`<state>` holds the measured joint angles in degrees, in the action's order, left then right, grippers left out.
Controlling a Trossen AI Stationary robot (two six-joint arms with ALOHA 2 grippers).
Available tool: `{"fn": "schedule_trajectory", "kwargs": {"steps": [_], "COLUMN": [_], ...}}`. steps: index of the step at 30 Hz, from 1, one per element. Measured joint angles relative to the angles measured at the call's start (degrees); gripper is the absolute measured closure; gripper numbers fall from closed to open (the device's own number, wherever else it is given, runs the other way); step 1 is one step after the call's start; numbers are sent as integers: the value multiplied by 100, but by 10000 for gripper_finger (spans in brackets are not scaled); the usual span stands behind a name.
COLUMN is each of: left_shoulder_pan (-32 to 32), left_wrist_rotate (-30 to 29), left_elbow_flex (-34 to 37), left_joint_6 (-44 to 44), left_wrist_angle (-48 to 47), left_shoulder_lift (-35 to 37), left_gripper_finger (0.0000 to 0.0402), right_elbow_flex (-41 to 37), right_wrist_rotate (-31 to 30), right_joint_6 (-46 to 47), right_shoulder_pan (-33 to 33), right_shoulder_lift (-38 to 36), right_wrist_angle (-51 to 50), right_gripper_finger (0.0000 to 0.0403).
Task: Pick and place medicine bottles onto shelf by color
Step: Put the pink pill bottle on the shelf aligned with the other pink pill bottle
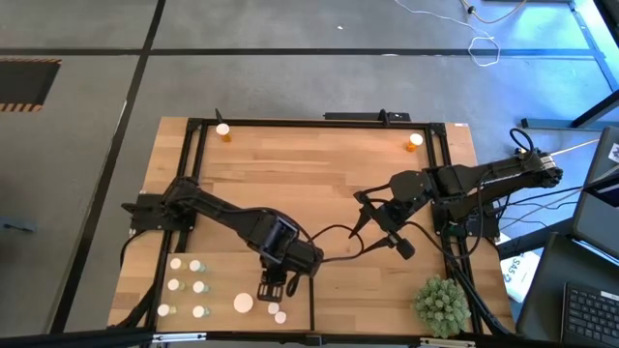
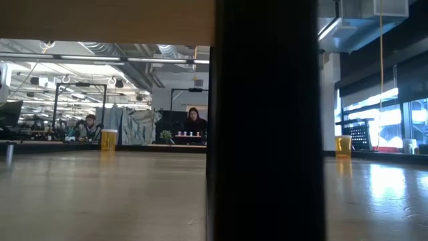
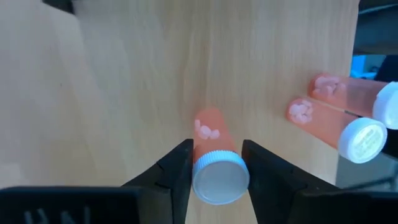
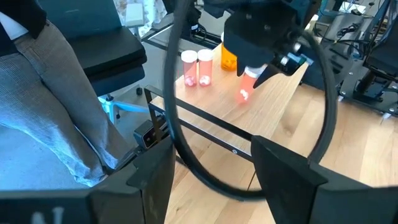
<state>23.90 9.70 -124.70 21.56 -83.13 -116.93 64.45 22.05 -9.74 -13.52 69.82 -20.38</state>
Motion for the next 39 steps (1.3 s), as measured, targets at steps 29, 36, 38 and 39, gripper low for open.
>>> {"fn": "schedule_trajectory", "kwargs": {"steps": [29, 36, 38, 39], "left_shoulder_pan": [83, 59, 59, 59], "left_wrist_rotate": [-477, -516, -518, -530], "left_elbow_flex": [-14, -12, -10, -10], "left_joint_6": [-76, 38, 42, 42], "left_wrist_angle": [-12, 13, 13, 13], "left_shoulder_lift": [-1, -3, -4, -4], "left_gripper_finger": [273, 273, 273, 273], "right_elbow_flex": [0, 0, 0, 0], "right_wrist_rotate": [4, 4, 4, 4], "right_joint_6": [34, 42, 42, 42], "right_shoulder_pan": [-2, 1, -1, 0], "right_shoulder_lift": [0, 0, 0, 0], "right_wrist_angle": [-9, -6, -2, -2], "right_gripper_finger": [189, 189, 189, 189]}}
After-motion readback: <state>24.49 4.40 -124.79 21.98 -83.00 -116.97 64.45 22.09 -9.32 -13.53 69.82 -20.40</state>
